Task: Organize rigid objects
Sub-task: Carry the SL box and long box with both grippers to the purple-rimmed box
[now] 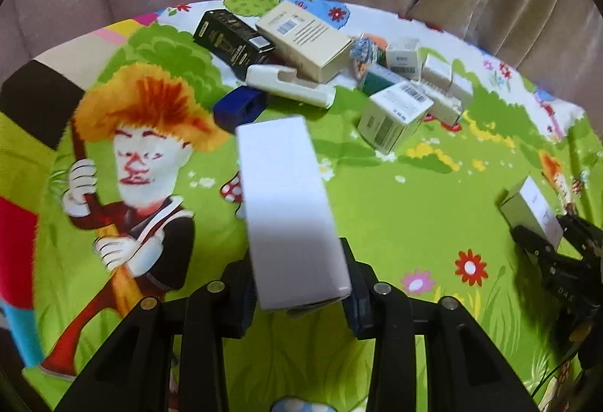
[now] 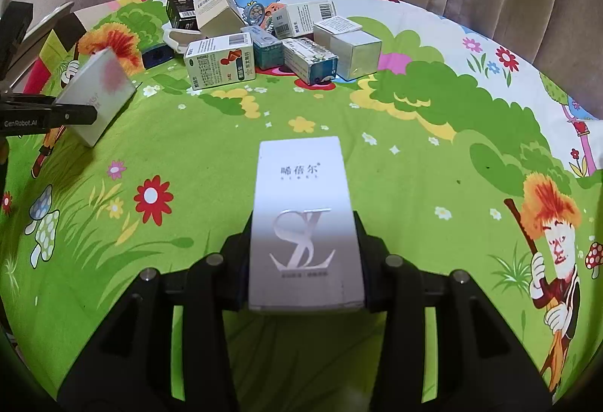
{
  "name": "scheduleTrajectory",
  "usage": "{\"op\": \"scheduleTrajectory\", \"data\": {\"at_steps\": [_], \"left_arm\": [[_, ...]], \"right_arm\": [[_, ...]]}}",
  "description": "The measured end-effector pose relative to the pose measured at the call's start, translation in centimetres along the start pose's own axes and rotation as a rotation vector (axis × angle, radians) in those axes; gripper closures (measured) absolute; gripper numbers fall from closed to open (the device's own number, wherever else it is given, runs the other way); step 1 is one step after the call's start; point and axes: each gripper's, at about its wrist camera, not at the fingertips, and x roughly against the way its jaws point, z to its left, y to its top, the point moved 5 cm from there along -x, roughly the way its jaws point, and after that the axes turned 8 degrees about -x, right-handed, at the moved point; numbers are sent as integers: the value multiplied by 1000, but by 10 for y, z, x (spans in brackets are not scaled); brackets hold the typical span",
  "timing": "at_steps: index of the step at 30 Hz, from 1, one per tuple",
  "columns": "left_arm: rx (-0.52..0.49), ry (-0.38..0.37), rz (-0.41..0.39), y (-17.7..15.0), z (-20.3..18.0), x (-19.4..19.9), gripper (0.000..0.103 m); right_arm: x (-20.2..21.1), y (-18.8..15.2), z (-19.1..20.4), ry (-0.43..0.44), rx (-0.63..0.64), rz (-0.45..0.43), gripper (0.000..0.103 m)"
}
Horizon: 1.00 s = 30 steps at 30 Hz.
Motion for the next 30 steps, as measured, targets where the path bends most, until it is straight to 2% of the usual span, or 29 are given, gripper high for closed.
{"op": "scheduleTrajectory", "data": {"at_steps": [4,6,8,11,16,19,26,30], "left_arm": [[34,30,-44,20,2,-18,64],[47,63,-56,22,2,-24,67],[76,74,-93,13,1,-19,68],[81,47,-129,-5,-8,-2,68],[100,17,-150,-47,-19,27,68],[105,22,-162,-65,-22,33,68],[91,81,-173,-83,-23,41,68],[74,70,-164,-95,-28,49,68]], "right_arm": [[0,0,0,-3,-2,0,56],[0,-1,0,-1,-2,0,56],[0,-1,0,1,-4,1,56],[0,0,-1,4,-13,2,56],[-1,0,-3,2,-23,3,56],[0,0,-3,-8,-23,3,57],[0,-3,-1,-57,-18,2,57],[6,-15,7,-82,-152,50,57]]}}
